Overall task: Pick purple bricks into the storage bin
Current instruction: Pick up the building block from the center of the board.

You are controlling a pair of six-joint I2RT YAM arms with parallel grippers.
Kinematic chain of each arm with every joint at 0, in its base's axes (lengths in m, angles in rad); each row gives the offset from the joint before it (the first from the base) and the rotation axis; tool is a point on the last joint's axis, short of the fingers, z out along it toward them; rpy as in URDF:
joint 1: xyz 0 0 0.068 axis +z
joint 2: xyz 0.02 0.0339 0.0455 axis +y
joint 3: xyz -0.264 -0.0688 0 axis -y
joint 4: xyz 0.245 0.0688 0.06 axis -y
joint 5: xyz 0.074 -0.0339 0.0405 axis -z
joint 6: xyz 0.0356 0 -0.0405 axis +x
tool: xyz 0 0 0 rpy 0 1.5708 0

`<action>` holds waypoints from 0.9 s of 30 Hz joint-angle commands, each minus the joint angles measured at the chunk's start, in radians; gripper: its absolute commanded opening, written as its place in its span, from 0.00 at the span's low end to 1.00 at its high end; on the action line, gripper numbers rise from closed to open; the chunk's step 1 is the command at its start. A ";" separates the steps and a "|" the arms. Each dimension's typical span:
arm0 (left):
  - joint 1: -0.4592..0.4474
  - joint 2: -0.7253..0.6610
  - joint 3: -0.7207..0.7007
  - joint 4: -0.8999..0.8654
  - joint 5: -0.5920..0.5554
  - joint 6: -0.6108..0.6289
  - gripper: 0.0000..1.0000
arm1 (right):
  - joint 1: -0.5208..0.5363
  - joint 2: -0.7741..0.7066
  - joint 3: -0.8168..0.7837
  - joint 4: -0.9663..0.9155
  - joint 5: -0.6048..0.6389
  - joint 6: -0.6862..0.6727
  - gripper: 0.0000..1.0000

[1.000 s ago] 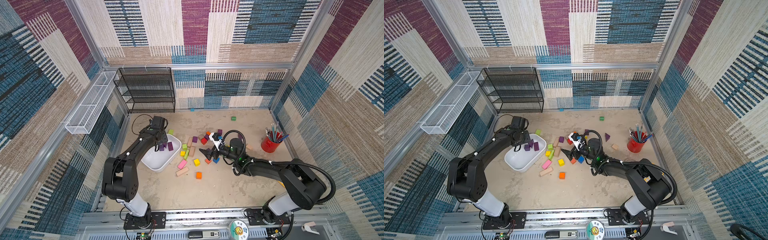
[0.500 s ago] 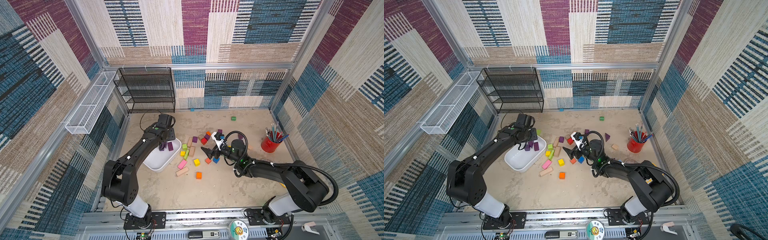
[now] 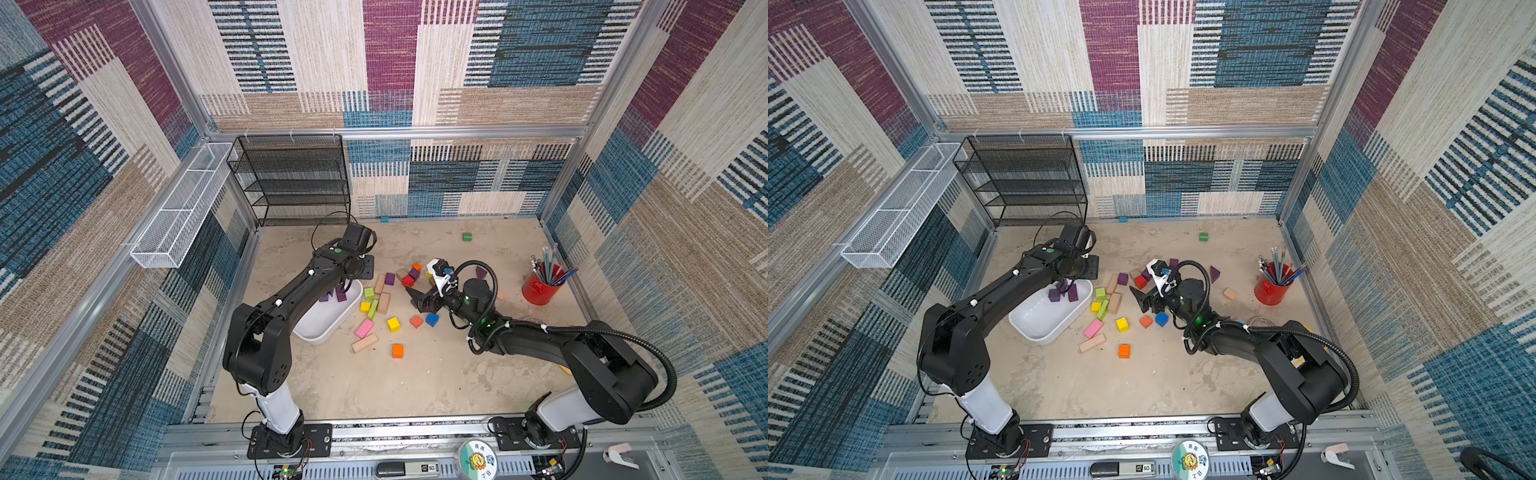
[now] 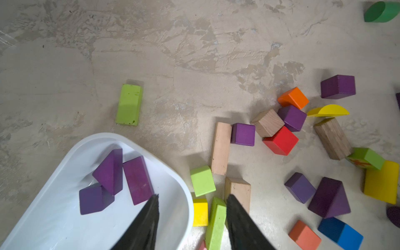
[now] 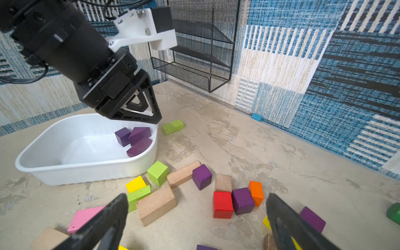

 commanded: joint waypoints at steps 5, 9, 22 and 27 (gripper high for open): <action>-0.020 0.040 0.045 -0.019 0.024 0.047 0.53 | -0.009 0.007 0.013 0.023 0.056 0.031 1.00; -0.026 0.065 0.064 -0.022 0.030 0.054 0.53 | -0.023 0.014 0.020 0.019 0.066 0.046 1.00; -0.068 0.162 0.150 -0.035 0.043 0.094 0.53 | -0.130 -0.001 0.000 0.009 0.093 0.187 1.00; -0.080 0.208 0.178 -0.040 0.070 0.122 0.53 | -0.156 0.005 0.008 -0.009 0.067 0.226 1.00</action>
